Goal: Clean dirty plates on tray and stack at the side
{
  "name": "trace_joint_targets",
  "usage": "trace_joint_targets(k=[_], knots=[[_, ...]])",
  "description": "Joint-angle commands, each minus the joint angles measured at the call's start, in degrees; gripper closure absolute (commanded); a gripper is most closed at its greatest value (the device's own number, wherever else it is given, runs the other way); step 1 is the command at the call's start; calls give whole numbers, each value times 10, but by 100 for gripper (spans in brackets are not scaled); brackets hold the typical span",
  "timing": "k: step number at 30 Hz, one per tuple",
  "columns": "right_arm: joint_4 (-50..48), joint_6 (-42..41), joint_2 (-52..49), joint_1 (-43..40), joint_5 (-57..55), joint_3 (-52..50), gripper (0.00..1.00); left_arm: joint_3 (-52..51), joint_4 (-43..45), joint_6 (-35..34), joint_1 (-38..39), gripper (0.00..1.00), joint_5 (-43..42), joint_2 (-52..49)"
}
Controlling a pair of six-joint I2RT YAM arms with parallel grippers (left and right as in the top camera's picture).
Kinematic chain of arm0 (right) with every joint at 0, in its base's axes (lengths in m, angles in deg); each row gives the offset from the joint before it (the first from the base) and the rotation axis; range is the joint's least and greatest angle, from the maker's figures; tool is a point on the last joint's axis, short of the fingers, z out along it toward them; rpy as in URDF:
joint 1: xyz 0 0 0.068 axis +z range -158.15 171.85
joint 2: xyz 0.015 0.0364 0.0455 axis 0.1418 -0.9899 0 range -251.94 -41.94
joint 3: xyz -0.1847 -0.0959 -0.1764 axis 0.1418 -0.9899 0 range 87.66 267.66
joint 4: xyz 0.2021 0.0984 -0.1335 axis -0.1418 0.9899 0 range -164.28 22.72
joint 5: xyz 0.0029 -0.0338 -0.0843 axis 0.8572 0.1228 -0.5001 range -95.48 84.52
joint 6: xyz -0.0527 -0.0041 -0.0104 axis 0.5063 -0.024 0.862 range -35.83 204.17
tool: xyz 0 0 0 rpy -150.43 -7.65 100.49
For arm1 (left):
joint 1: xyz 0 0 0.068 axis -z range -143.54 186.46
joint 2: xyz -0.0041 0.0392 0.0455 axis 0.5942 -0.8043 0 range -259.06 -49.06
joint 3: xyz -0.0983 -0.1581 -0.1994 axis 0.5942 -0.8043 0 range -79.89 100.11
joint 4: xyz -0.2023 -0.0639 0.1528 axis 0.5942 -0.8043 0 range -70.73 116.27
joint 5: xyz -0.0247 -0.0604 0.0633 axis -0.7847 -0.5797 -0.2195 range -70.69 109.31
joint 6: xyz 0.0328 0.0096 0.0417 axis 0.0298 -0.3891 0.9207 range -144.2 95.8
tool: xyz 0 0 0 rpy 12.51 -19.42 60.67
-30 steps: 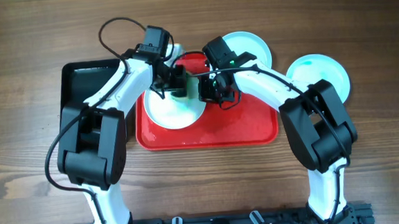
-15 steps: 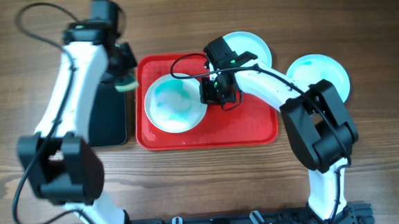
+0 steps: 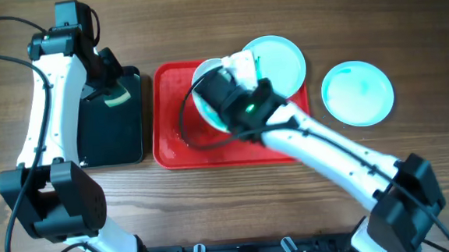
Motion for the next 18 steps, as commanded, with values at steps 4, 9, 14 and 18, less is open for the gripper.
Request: trace_joint_targets(k=[4, 9, 14, 18], knots=[[6, 52, 1, 94, -306, 1, 96, -21, 4, -10, 0, 96, -7, -1], [1, 80, 1, 139, -449, 1, 95, -21, 6, -10, 0, 96, -7, -1], [-34, 139, 1, 151, -462, 1, 96, -21, 6, -10, 0, 96, -7, -1], [-63, 154, 1, 151, -462, 1, 96, -21, 6, -10, 0, 96, -7, -1]])
